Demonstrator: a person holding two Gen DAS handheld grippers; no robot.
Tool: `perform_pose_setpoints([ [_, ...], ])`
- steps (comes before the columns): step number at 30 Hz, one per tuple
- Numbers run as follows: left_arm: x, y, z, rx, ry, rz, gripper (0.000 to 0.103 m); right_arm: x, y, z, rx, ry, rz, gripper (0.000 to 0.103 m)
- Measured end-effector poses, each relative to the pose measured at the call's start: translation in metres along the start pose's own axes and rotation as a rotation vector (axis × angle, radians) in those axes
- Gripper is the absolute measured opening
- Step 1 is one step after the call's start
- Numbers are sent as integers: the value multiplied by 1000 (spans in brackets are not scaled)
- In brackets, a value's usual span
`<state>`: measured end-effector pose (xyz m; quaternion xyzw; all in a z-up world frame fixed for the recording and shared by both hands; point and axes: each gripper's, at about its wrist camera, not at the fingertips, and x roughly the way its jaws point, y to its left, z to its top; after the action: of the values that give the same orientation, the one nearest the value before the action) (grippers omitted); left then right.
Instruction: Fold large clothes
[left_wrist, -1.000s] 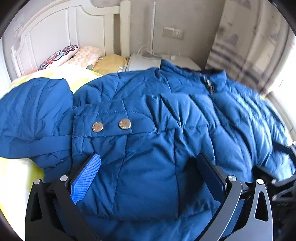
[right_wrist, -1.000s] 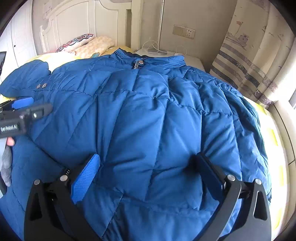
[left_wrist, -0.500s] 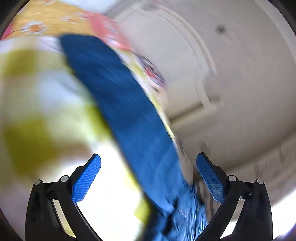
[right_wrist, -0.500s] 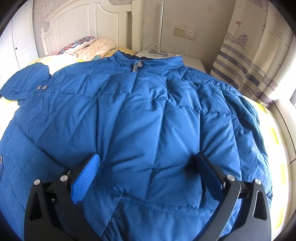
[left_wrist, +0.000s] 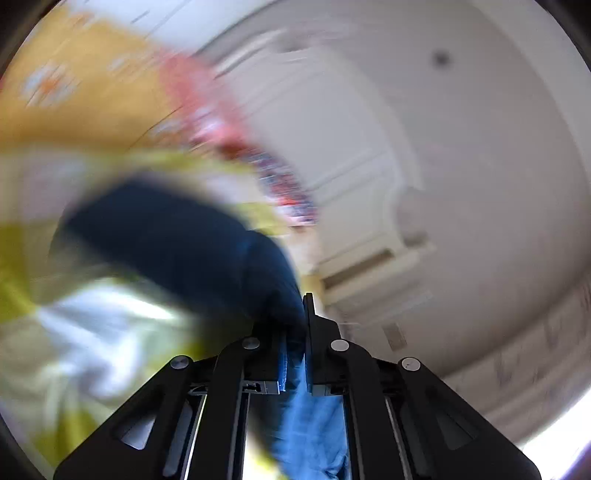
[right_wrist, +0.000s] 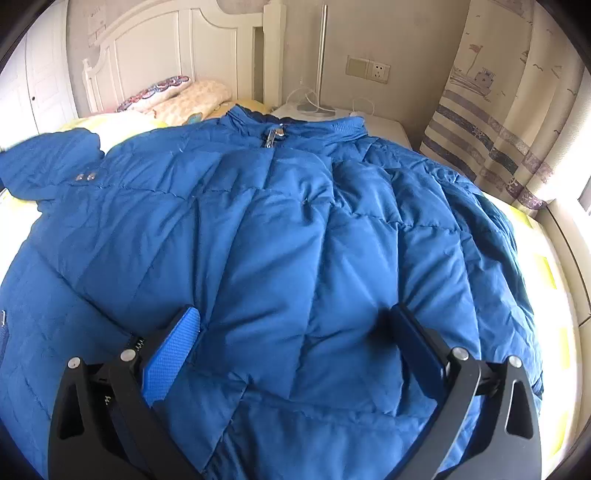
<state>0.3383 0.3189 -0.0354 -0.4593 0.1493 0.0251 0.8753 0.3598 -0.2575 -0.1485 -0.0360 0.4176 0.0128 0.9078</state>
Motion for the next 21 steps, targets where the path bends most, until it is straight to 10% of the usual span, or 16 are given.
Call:
perform_pose_setpoints([
  [5, -5, -137, -69, 339, 61, -207, 4, -20, -23, -3, 124, -122, 64, 100],
  [9, 7, -234, -191, 653, 243, -334, 4, -40, -58, -11, 314, -256, 113, 100],
  [16, 80, -243, -418, 950, 731, -188, 6, -54, -111, -28, 573, -369, 185, 100],
  [21, 80, -238, -450, 1058, 778, -131, 8, -50, -115, -28, 590, -354, 196, 101],
])
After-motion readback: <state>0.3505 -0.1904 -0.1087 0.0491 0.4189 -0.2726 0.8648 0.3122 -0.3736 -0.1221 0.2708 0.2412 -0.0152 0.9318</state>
